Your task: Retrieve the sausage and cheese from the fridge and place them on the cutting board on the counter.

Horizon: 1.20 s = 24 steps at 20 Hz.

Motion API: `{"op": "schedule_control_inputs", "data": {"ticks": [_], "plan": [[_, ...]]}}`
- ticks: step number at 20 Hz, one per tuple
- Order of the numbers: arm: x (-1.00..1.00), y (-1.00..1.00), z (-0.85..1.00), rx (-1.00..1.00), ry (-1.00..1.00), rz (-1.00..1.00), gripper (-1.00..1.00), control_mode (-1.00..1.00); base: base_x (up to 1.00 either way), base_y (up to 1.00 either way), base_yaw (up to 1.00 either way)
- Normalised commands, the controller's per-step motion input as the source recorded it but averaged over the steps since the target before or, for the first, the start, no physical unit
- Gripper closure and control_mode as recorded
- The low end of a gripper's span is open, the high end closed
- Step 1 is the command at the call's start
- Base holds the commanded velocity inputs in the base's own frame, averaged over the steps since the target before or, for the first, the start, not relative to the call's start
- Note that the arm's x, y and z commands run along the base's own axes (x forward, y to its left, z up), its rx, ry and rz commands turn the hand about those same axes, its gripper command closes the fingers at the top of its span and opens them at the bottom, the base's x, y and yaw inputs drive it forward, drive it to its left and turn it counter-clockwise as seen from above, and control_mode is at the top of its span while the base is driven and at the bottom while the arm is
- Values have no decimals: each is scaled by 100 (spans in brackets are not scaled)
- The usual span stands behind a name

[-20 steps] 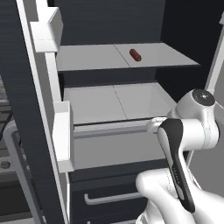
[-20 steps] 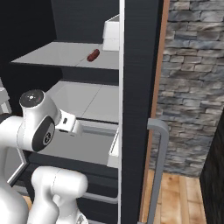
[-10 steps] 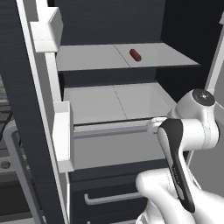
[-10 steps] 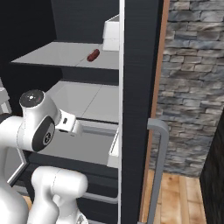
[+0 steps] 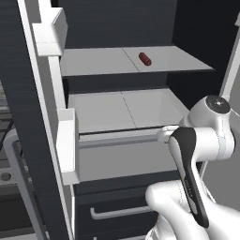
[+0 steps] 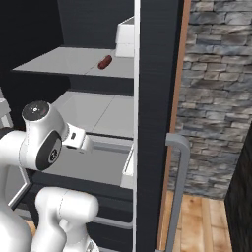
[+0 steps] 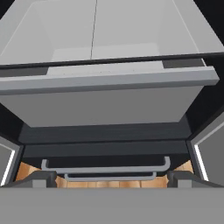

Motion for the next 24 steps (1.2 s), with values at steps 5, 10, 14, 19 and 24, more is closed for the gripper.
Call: {"op": "schedule_control_inputs", "data": {"ticks": [5, 10, 14, 19, 24], "plan": [[-13, 9, 1, 0, -8, 0, -100, -100, 0, 0, 0], [-2, 23, 39, 0, -54, 0, -100, -100, 0, 0, 0], [0, 20, 60, 2, -49, 0, -100, -100, 0, 0, 0], [9, 10, 79, 7, -13, 0, -100, -100, 0, 0, 0], [4, 3, 78, 1, 4, -5, -100, -100, 0, 0, 0]]}}
